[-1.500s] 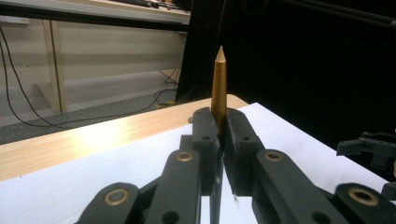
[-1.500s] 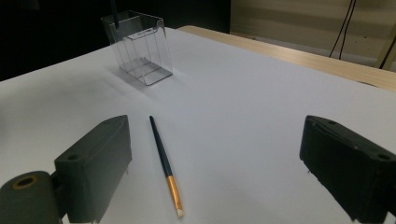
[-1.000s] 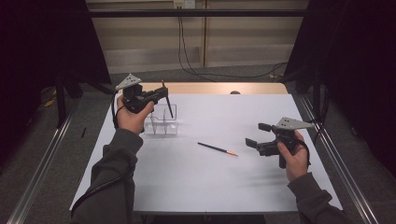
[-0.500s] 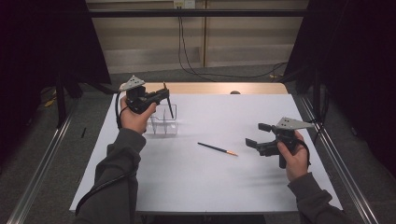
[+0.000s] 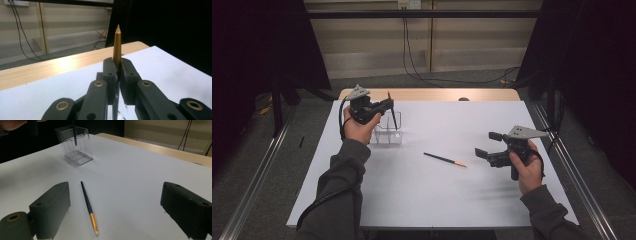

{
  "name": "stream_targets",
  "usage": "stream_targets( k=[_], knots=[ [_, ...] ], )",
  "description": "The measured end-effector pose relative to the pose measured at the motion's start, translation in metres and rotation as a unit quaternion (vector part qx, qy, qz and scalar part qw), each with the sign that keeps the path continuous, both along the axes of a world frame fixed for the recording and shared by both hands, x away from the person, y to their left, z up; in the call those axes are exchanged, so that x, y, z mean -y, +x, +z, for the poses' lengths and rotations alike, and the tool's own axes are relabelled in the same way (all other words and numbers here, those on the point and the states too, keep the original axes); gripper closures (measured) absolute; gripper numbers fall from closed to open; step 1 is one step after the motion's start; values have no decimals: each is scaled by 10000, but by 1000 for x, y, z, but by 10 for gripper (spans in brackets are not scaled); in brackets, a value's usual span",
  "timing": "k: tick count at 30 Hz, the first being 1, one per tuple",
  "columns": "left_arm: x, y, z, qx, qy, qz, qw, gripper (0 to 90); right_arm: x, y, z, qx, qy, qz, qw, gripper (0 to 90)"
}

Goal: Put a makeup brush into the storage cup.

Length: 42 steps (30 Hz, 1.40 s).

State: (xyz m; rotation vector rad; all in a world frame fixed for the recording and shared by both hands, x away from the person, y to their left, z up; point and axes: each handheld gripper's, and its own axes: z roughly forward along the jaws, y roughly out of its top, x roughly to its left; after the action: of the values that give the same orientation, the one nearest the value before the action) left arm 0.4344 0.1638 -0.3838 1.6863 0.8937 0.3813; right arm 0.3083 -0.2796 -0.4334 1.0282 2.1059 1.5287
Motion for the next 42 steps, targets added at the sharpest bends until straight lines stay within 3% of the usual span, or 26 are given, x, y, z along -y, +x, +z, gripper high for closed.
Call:
stream_targets(
  k=[20,42],
  knots=[
    [7,2,-23,-154,137,11,9998,836,0,0,1,-6,4,-3,10000,86],
    [8,2,-36,-281,301,23,9991,836,0,0,1,1,-1,-3,10000,86]
  ],
)
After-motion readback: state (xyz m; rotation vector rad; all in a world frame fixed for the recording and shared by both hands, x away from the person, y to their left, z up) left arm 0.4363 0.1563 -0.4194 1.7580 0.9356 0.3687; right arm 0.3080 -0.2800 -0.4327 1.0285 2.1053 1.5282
